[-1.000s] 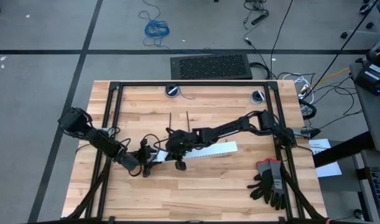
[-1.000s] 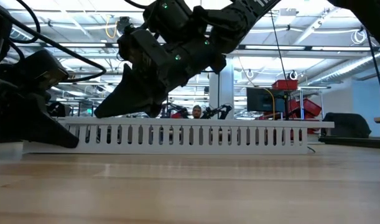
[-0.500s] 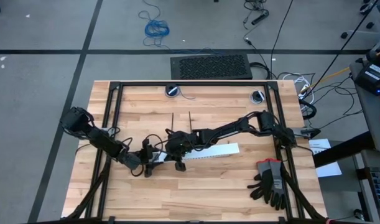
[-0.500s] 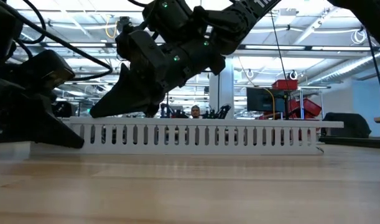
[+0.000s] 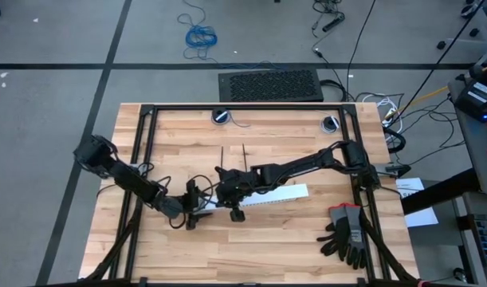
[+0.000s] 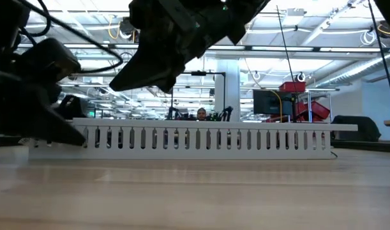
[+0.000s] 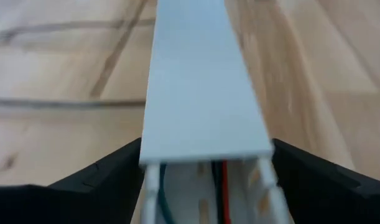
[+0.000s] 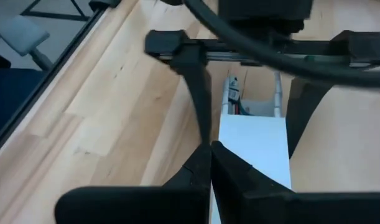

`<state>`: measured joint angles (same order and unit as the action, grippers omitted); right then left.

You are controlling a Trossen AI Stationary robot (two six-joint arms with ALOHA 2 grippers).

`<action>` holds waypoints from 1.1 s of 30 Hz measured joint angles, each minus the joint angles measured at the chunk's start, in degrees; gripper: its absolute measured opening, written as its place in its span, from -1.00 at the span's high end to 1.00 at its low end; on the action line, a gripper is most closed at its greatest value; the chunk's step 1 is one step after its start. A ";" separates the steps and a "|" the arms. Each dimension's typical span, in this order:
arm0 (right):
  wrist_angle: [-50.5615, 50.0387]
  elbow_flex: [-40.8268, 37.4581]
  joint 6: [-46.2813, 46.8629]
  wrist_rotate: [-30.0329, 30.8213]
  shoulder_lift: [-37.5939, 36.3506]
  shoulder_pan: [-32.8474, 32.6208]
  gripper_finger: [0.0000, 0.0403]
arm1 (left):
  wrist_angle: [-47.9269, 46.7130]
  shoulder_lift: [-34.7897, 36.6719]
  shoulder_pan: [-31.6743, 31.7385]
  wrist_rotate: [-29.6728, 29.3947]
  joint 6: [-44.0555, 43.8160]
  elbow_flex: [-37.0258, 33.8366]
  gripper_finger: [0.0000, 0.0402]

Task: Ziptie cables
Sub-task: Close the white cable duct

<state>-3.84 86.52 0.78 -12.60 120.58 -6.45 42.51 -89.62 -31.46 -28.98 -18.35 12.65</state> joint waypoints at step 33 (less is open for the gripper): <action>-1.56 0.13 1.11 0.74 -0.40 -0.38 1.00 | 1.95 -2.17 -8.05 -12.28 -9.70 -2.86 -0.61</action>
<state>-5.40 86.65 1.89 -11.86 120.18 -6.83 44.46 -91.79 -39.52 -41.26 -28.04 9.78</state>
